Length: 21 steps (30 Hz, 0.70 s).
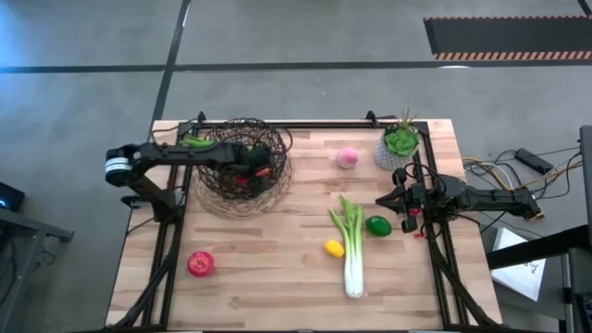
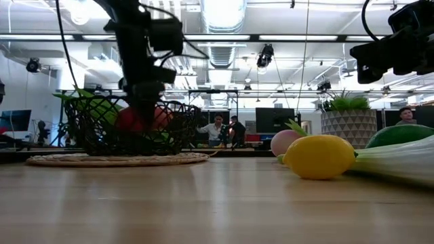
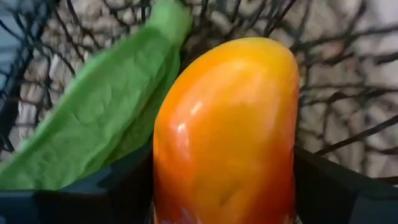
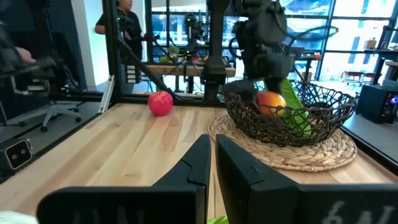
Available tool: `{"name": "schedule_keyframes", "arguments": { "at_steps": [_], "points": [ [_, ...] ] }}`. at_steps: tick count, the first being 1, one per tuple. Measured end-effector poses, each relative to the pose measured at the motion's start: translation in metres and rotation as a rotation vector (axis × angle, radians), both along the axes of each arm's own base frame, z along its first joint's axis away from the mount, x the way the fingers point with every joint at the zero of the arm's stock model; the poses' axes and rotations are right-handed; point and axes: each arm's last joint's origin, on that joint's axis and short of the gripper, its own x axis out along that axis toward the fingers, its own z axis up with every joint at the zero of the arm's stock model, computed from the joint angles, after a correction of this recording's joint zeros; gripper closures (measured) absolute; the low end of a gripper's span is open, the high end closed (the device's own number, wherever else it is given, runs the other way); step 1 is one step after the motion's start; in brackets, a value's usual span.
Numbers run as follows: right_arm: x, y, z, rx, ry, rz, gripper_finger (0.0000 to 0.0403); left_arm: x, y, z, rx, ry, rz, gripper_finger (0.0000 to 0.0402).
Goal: Build produce basket
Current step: Put the bottom orange mango into the black mesh basket, then put the green celery into the black mesh basket
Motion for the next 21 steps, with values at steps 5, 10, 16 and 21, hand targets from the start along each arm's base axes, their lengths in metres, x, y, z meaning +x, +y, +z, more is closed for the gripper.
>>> {"name": "schedule_keyframes", "arguments": {
  "at_steps": [5, 10, 16, 21],
  "points": [
    [0.0, 0.0, 0.0, 0.001, 0.0, 0.0, 0.0385, -0.002, 0.004, -0.007, -0.018, -0.018, 0.01, 0.0104],
    [0.0, 0.0, 0.0, 0.0, 0.0, 0.0, 0.0385, -0.003, 0.012, -0.006, -0.017, -0.031, 0.031, 0.0103],
    [0.0, 0.0, 0.0, -0.002, 0.0, 0.0, 0.0385, -0.007, 0.026, -0.002, -0.004, -0.046, 0.065, 0.008],
    [0.0, 0.0, 0.0, -0.001, 0.0, 0.0, 0.0385, -0.012, 0.035, -0.003, -0.067, -0.064, 0.089, 0.0039]
  ]
}}
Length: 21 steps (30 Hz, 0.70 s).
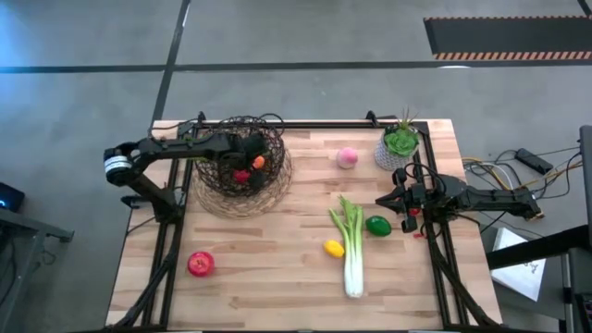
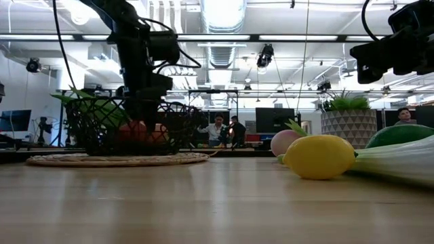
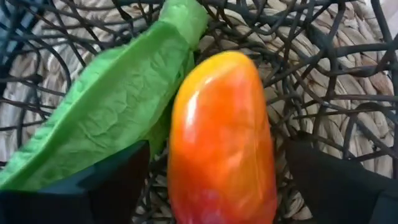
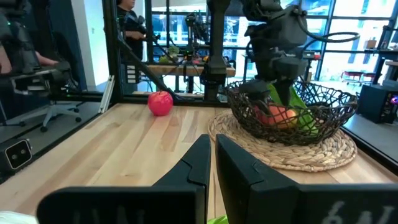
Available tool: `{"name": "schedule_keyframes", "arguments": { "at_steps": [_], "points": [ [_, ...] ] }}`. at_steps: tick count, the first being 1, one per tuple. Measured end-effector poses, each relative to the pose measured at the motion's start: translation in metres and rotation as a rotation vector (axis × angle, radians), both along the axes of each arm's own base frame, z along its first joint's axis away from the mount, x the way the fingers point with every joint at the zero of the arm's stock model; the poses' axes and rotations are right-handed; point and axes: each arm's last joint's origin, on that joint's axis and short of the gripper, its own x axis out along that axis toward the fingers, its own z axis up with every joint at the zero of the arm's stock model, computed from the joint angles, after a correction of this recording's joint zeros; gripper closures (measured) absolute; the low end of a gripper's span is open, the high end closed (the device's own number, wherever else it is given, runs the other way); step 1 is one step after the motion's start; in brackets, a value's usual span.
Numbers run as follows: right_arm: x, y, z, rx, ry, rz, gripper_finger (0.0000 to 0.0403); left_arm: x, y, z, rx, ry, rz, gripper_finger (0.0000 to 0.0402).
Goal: Build produce basket
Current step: Put the green celery into the black mesh basket
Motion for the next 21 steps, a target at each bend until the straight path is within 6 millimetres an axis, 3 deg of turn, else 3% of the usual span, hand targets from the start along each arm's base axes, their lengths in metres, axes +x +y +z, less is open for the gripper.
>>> {"name": "schedule_keyframes", "arguments": {
  "at_steps": [6, 11, 16, 21],
  "points": [
    [0.0, 0.0, 0.0, 0.002, 0.0, 0.0, 0.0385, 0.005, -0.002, 0.028, 0.032, -0.093, 0.012, 0.0025],
    [0.0, 0.0, 0.0, 0.002, 0.0, 0.0, 0.0385, 0.013, -0.028, 0.071, 0.106, -0.253, -0.041, 0.0024],
    [0.0, 0.0, 0.0, 0.001, 0.0, 0.0, 0.0385, 0.019, -0.08, 0.097, 0.265, -0.41, -0.093, 0.0024],
    [0.0, 0.0, 0.0, 0.001, 0.0, 0.0, 0.0385, 0.029, -0.148, 0.099, 0.374, -0.566, -0.2, 0.0024]
  ]
}}
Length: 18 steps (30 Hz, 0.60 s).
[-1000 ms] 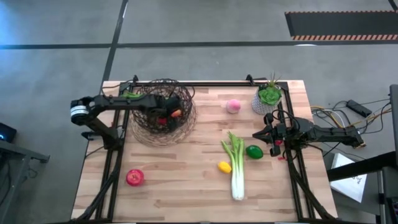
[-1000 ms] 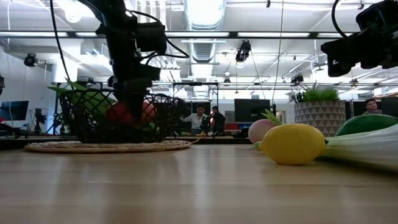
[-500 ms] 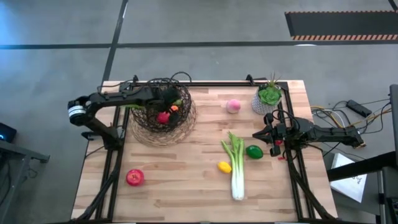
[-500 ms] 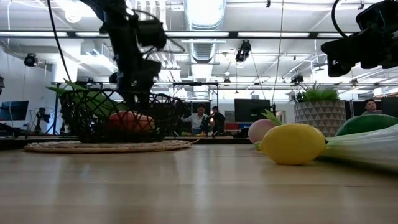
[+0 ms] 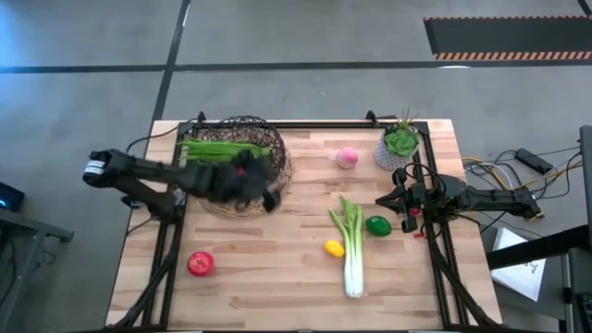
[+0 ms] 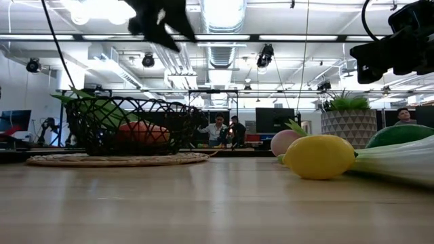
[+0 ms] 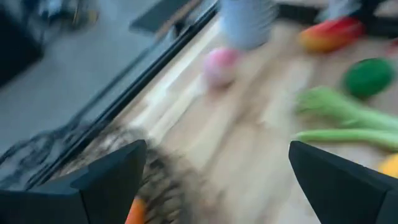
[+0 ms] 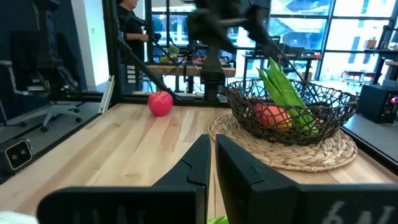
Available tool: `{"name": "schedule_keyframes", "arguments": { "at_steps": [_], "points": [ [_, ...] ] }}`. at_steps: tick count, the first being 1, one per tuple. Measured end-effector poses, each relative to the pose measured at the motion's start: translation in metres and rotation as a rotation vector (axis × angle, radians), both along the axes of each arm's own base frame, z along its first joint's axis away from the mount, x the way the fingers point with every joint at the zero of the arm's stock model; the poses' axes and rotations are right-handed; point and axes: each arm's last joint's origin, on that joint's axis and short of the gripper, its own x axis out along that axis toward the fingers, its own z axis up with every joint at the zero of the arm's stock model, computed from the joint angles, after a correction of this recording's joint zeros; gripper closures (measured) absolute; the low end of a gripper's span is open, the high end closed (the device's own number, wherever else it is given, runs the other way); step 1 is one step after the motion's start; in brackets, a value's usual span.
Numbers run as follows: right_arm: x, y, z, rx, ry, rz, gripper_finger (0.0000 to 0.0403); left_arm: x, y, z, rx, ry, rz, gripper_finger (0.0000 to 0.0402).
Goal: Build produce basket
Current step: Put the green celery into the black mesh basket
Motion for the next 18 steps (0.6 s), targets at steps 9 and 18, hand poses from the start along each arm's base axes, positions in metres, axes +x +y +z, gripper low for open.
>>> {"name": "schedule_keyframes", "arguments": {
  "at_steps": [9, 18],
  "points": [
    [0.0, 0.0, 0.0, 0.0, 0.0, 0.0, 0.0385, 0.03, -0.099, -0.042, 0.062, -0.215, -0.115, 0.0024],
    [0.0, 0.0, 0.0, 0.003, 0.0, 0.0, 0.0385, 0.071, -0.122, -0.106, 0.085, -0.249, -0.066, 0.0024]
  ]
}}
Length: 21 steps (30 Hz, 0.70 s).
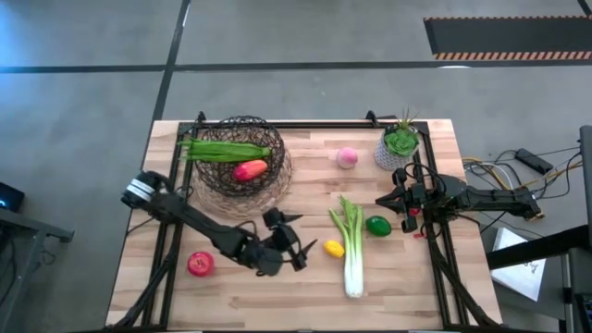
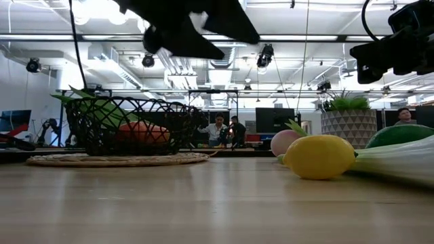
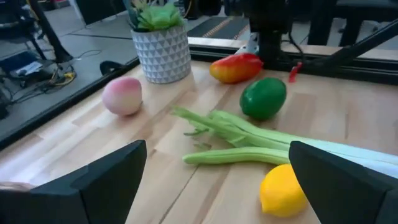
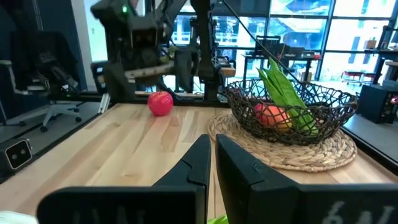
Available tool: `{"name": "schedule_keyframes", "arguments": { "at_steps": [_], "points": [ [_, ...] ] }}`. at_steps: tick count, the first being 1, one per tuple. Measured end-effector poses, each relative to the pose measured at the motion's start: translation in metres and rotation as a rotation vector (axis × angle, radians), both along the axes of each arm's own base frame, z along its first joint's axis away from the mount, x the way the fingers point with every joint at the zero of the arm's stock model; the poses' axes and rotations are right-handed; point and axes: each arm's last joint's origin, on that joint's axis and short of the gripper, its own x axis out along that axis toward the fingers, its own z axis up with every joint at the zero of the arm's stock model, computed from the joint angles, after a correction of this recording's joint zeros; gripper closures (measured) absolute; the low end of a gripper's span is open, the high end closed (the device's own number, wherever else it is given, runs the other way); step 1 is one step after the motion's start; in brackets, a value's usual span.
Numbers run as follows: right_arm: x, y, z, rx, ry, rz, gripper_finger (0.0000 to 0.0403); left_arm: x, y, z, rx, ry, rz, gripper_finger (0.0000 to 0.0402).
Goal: Build produce basket
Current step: Put the green celery into the black mesh basket
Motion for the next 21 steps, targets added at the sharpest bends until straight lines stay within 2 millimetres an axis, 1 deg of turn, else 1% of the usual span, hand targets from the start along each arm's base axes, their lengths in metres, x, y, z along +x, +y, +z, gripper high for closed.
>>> {"name": "schedule_keyframes", "arguments": {
  "at_steps": [2, 5, 10, 15, 18, 21],
  "points": [
    [0.0, 0.0, 0.0, 0.058, 0.003, 0.003, 0.0385, 0.007, 0.003, -0.007, -0.002, -0.003, 0.014, 0.0024],
    [0.0, 0.0, 0.001, 0.23, 0.008, 0.009, 0.0385, 0.013, 0.009, -0.013, 0.0, 0.007, 0.036, 0.0024],
    [-0.001, 0.0, 0.008, 0.426, -0.035, 0.028, 0.0385, 0.016, 0.018, -0.015, -0.006, -0.002, 0.06, 0.0024],
    [0.0, -0.001, 0.015, 0.462, -0.106, 0.025, 0.0385, 0.018, 0.024, -0.015, -0.006, -0.002, 0.074, 0.0024],
    [0.002, 0.001, 0.013, 0.548, -0.069, 0.062, 0.0385, 0.018, 0.025, -0.015, -0.006, -0.001, 0.078, 0.0024],
    [0.007, 0.004, 0.009, 0.588, -0.001, 0.068, 0.0385, 0.018, 0.026, -0.017, 0.003, 0.01, 0.078, 0.0024]
  ]
}}
